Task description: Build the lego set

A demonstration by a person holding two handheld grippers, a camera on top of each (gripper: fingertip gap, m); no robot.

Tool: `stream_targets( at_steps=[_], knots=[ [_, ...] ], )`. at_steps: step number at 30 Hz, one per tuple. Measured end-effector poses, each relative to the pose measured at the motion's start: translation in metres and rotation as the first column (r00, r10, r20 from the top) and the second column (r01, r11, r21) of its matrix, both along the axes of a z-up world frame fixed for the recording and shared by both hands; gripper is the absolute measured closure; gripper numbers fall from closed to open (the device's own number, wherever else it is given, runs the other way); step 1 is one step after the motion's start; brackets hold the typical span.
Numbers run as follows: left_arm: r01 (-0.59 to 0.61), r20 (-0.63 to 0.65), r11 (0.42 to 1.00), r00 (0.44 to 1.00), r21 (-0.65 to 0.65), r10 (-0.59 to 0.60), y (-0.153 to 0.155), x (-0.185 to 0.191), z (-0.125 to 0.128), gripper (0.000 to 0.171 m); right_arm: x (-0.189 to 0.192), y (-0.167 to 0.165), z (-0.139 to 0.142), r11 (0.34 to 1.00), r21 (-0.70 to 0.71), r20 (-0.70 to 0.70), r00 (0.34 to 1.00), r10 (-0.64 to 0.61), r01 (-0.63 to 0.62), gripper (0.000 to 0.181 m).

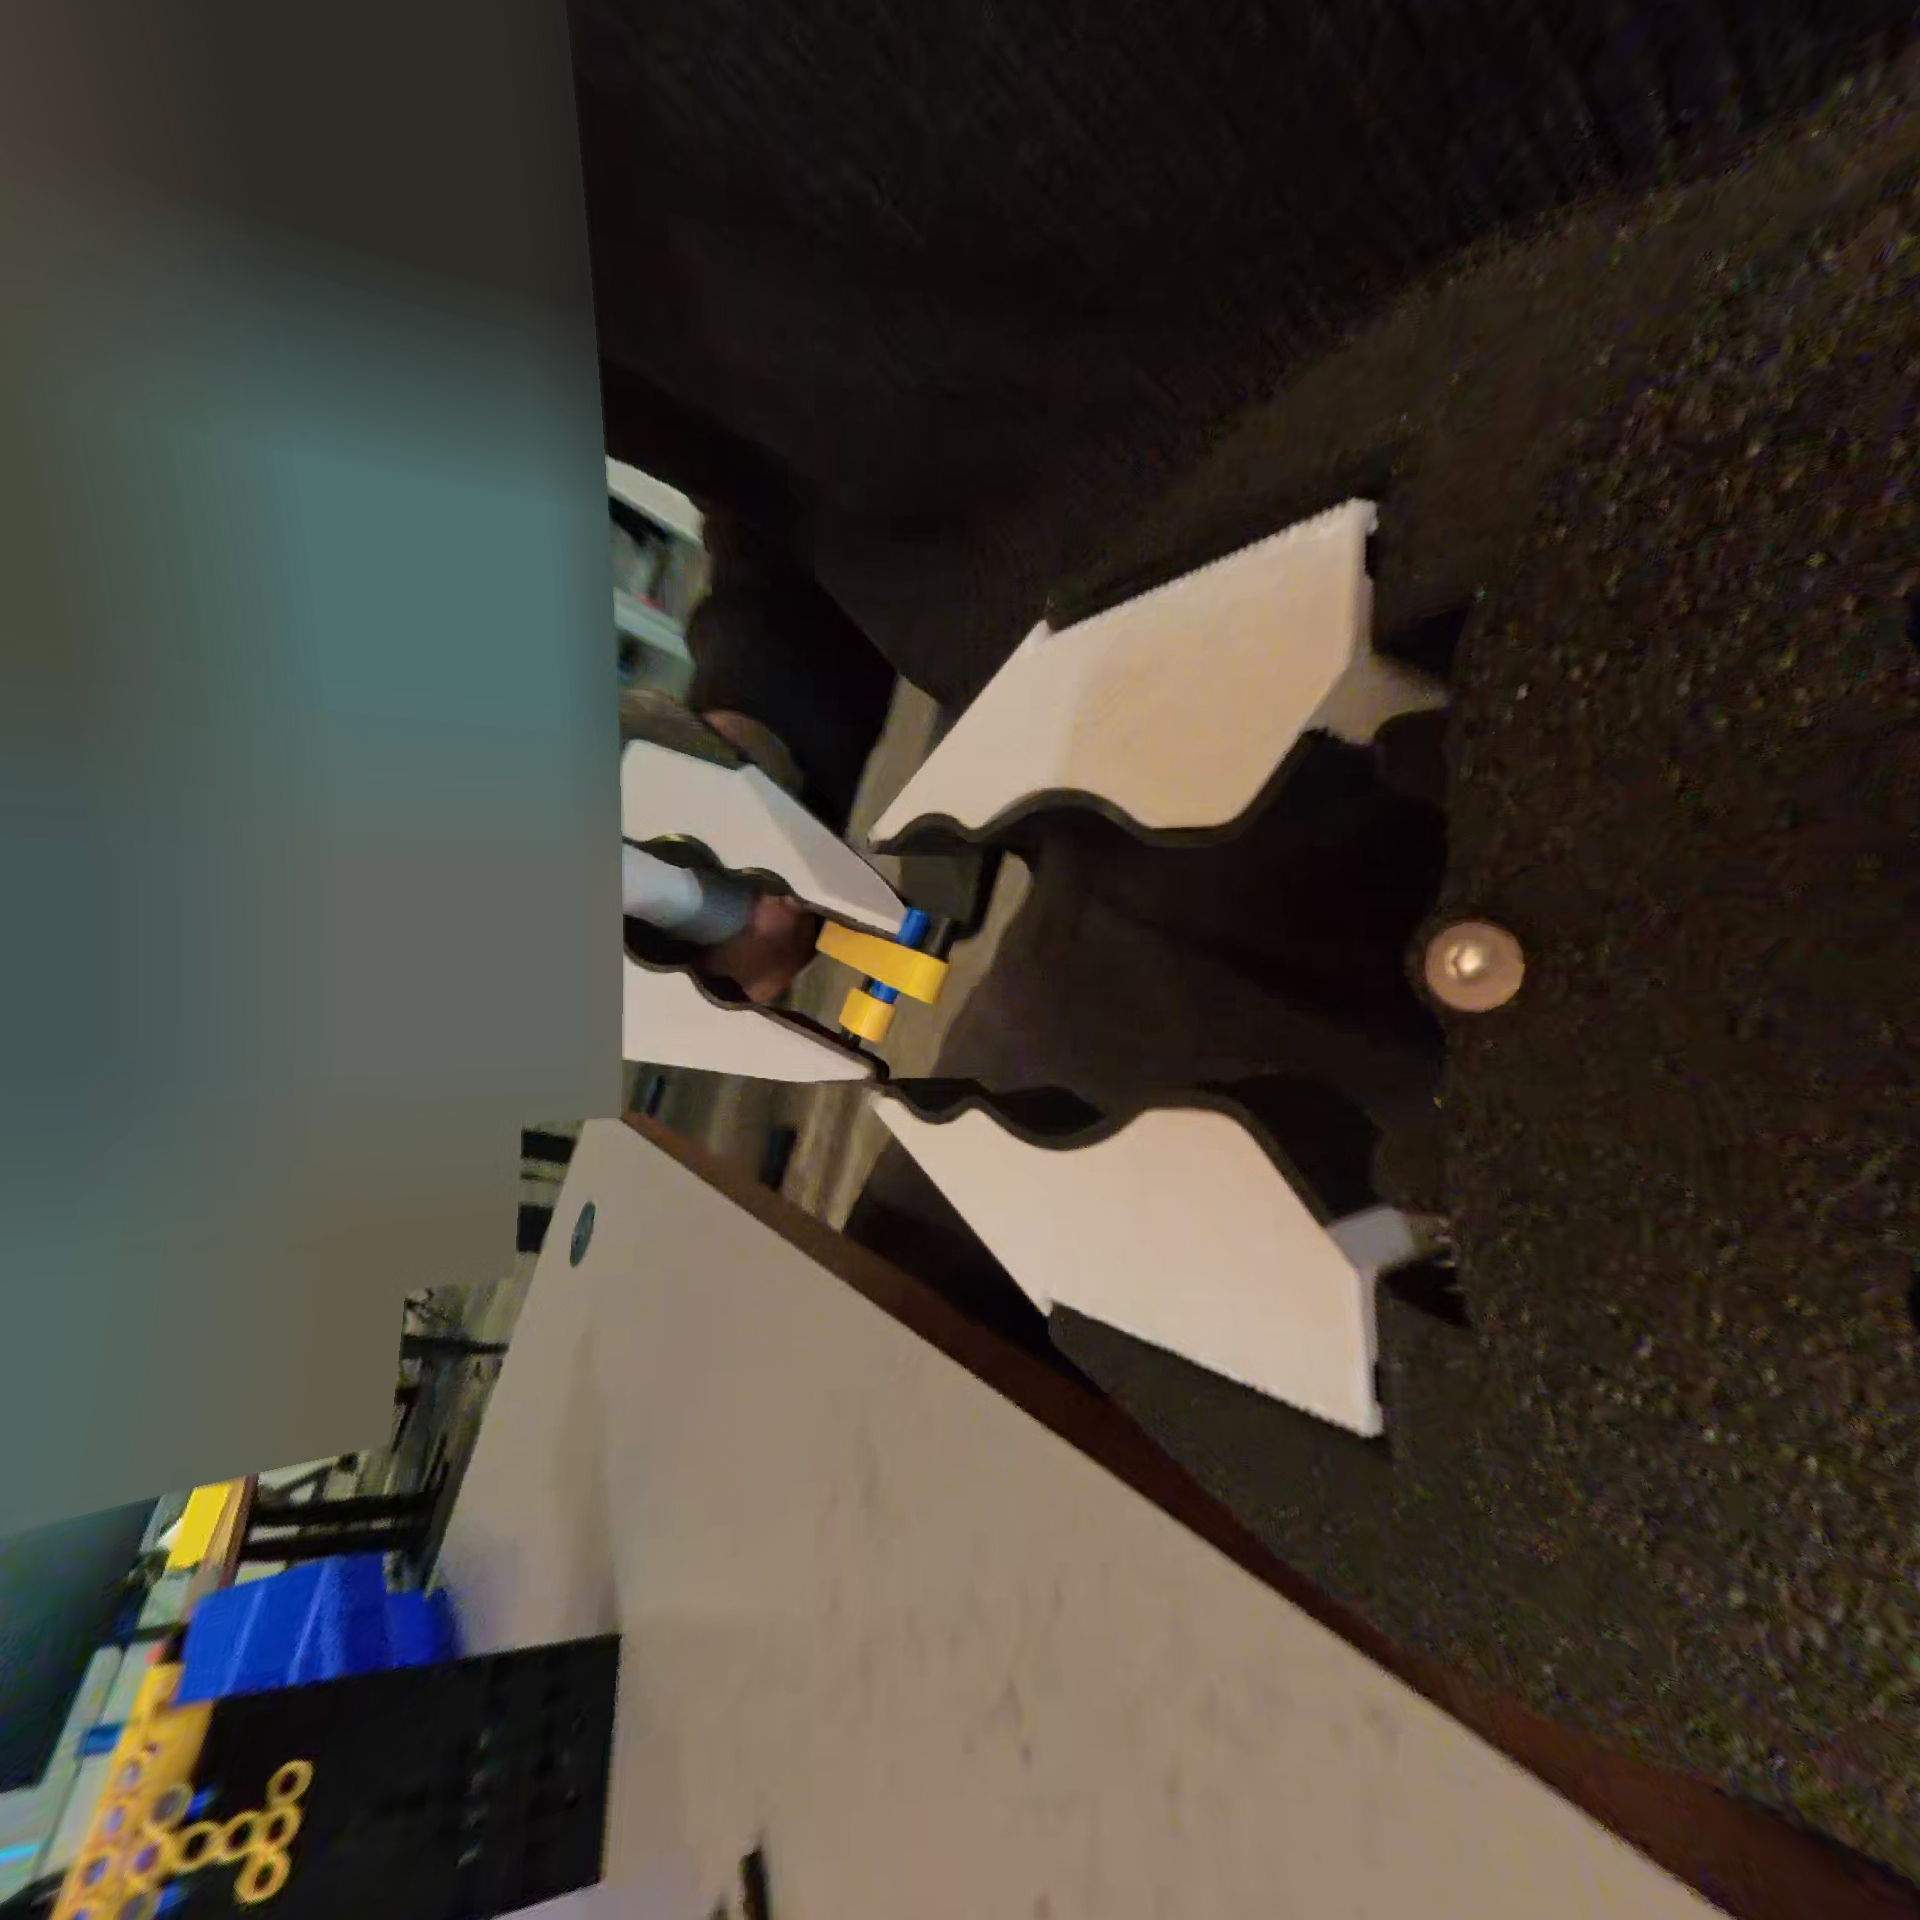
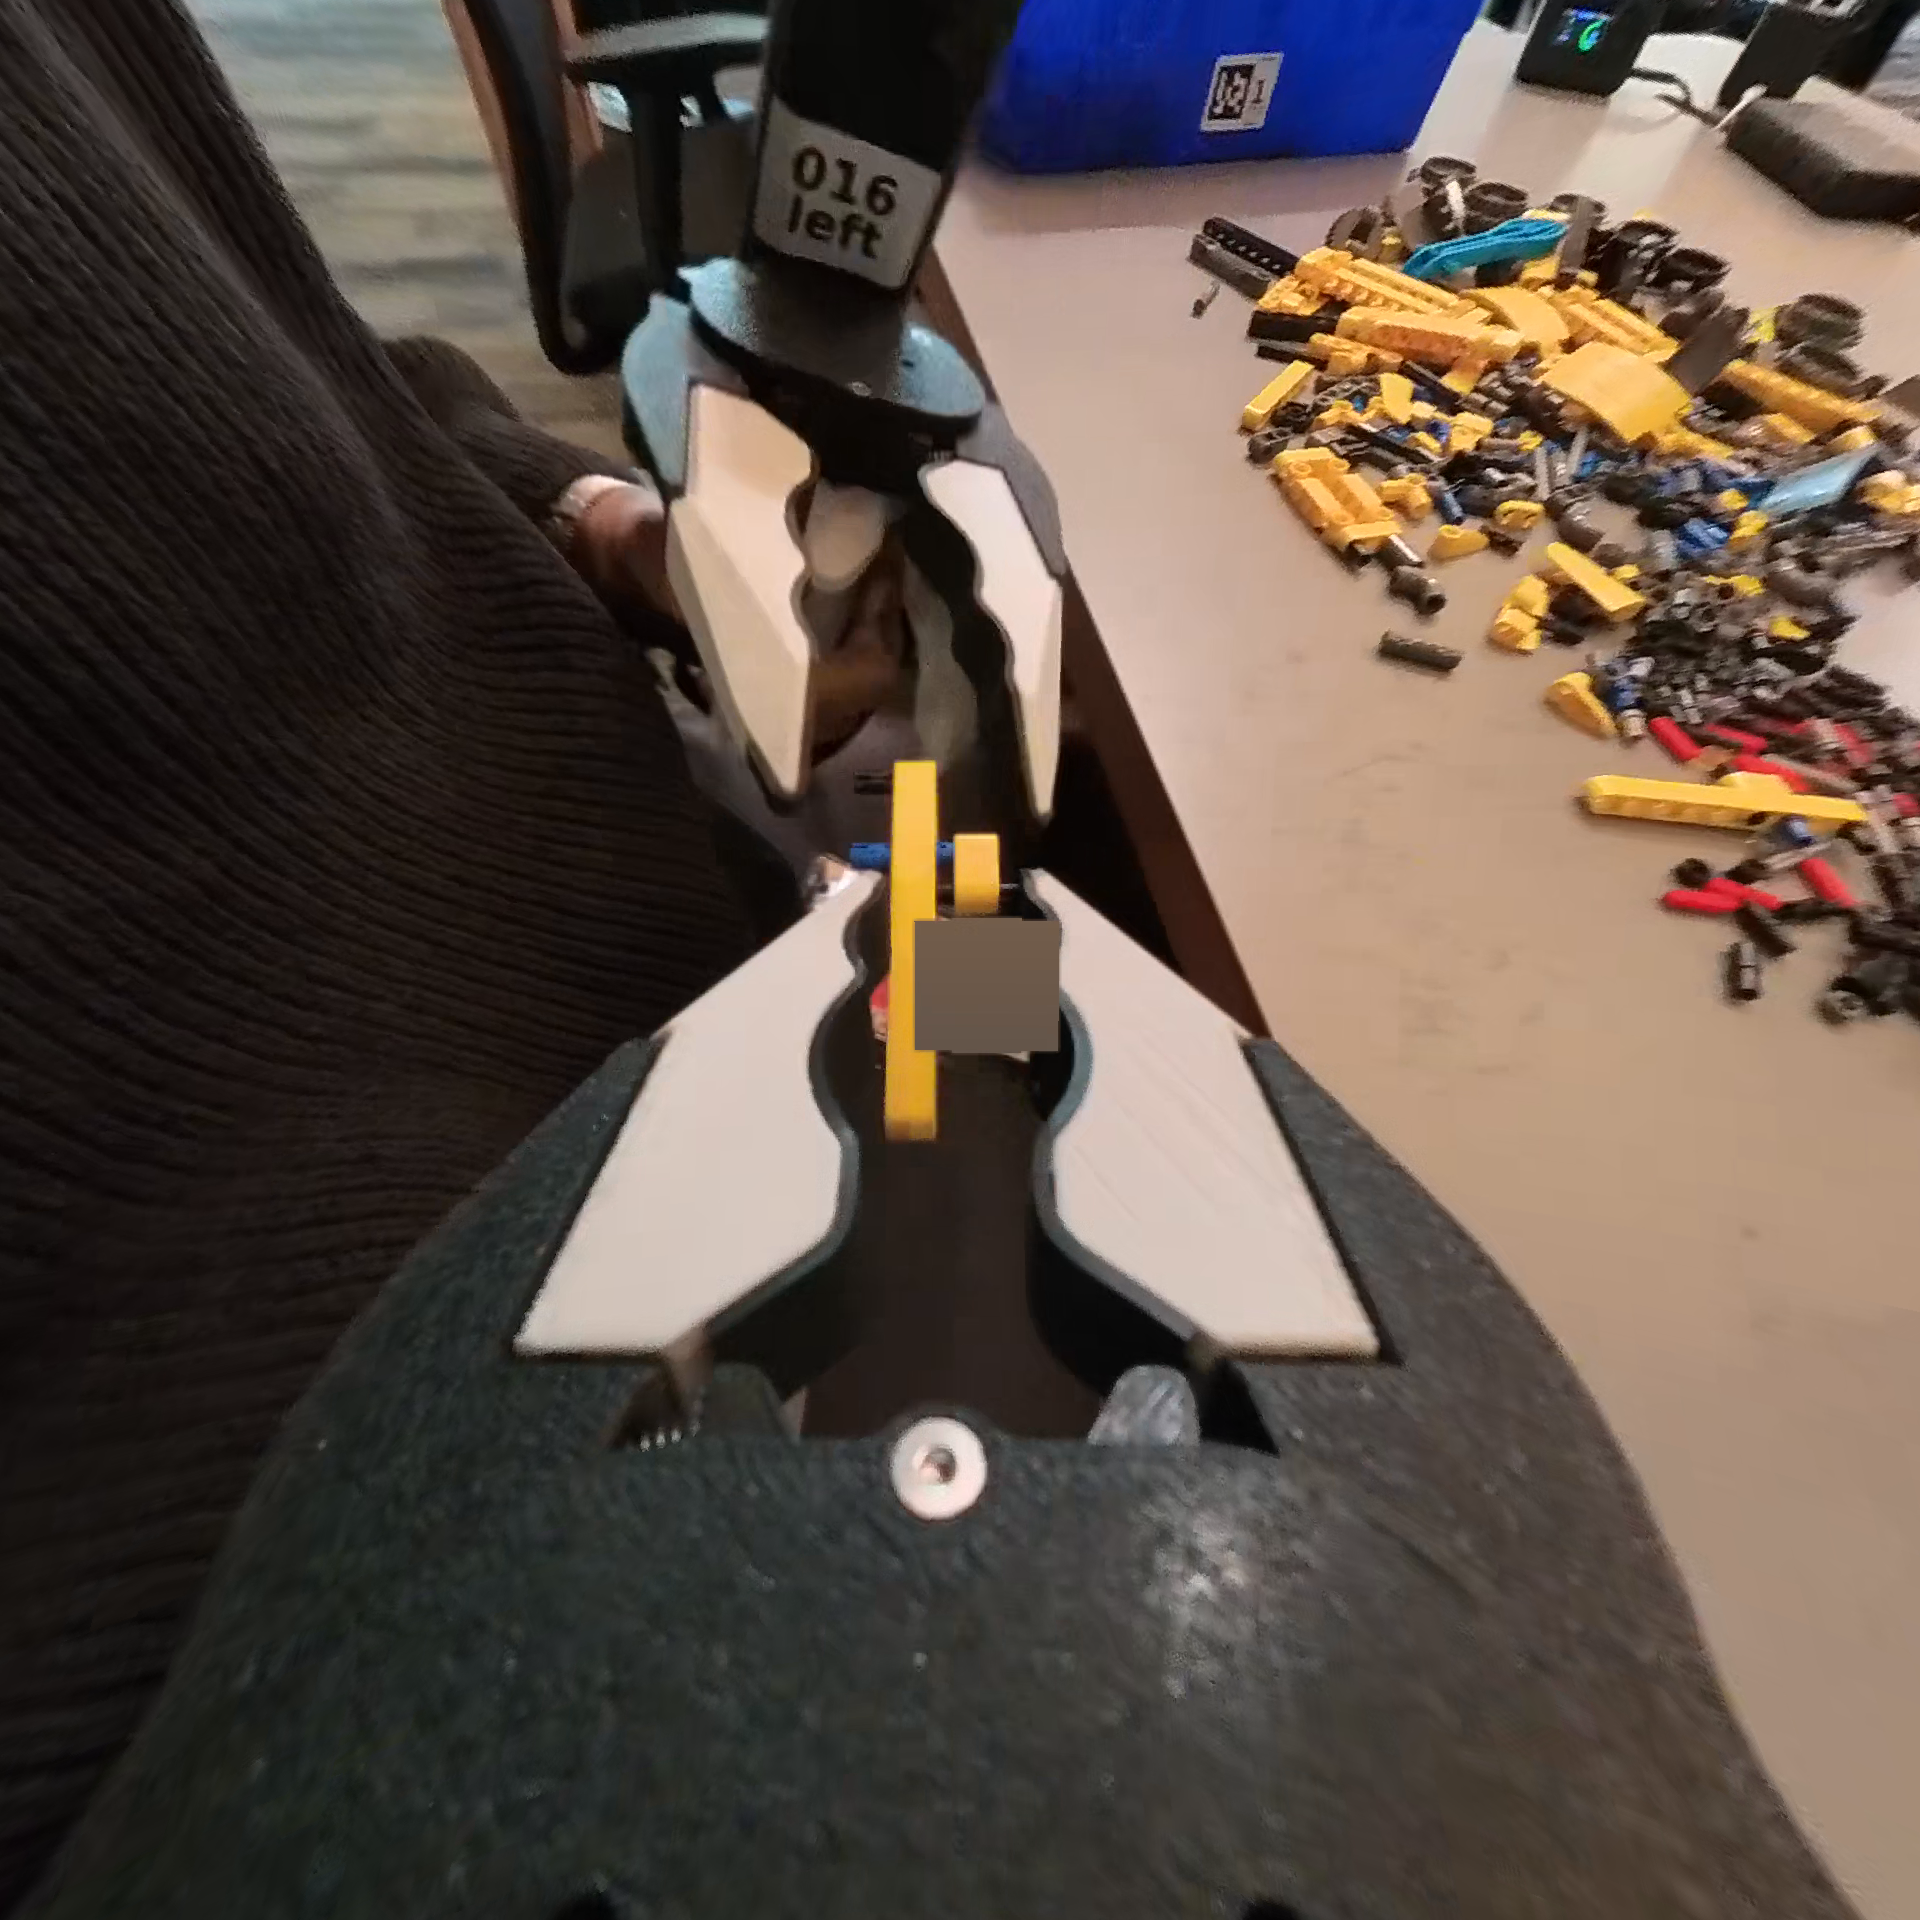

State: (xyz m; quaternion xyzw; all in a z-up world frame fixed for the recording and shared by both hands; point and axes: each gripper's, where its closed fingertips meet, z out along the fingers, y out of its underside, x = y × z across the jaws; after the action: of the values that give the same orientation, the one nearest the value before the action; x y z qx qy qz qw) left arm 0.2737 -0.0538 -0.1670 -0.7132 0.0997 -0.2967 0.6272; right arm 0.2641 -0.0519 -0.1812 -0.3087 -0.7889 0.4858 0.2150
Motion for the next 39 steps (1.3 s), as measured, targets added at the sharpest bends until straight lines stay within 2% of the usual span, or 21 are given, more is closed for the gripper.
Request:
stream_targets(
  at_steps=[2,4,7,12,24,32,39],
  knots=[
    [0.015,-0.107,1.000,0.994,-0.006,-0.015,-0.001,0.004,-0.005,0.129,0.002,-0.002,0.000,0.999,-0.037,0.022,1.000,0.016,-0.015,0.157],
    [0.051,-0.146,0.999,0.988,-0.017,-0.053,-0.003,0.010,-0.009,0.129,0.006,-0.005,0.000,0.997,-0.064,0.045,0.998,0.044,-0.041,0.157],
    [0.083,-0.132,0.997,0.988,-0.002,-0.083,-0.004,0.014,-0.005,0.131,0.011,-0.011,-0.001,0.992,-0.090,0.073,0.993,0.090,-0.083,0.157],
    [0.102,-0.165,0.995,0.981,-0.008,-0.102,-0.006,0.017,-0.007,0.144,0.014,-0.012,-0.003,0.991,-0.095,0.090,0.991,0.099,-0.090,0.157],
    [0.097,-0.215,0.995,0.972,-0.004,-0.096,-0.008,0.020,-0.009,0.146,0.017,-0.014,-0.005,0.987,-0.118,0.112,0.986,0.121,-0.108,0.156],
    [0.062,-0.242,0.998,0.968,-0.007,-0.062,-0.005,0.022,-0.011,0.148,0.018,-0.012,-0.007,0.991,-0.083,0.116,0.987,0.113,-0.104,0.157],
    [0.037,-0.188,0.999,0.982,0.020,-0.033,-0.007,0.016,-0.002,0.147,0.012,-0.012,0.002,0.987,-0.134,0.065,0.994,0.093,-0.084,0.157]
  ],
)
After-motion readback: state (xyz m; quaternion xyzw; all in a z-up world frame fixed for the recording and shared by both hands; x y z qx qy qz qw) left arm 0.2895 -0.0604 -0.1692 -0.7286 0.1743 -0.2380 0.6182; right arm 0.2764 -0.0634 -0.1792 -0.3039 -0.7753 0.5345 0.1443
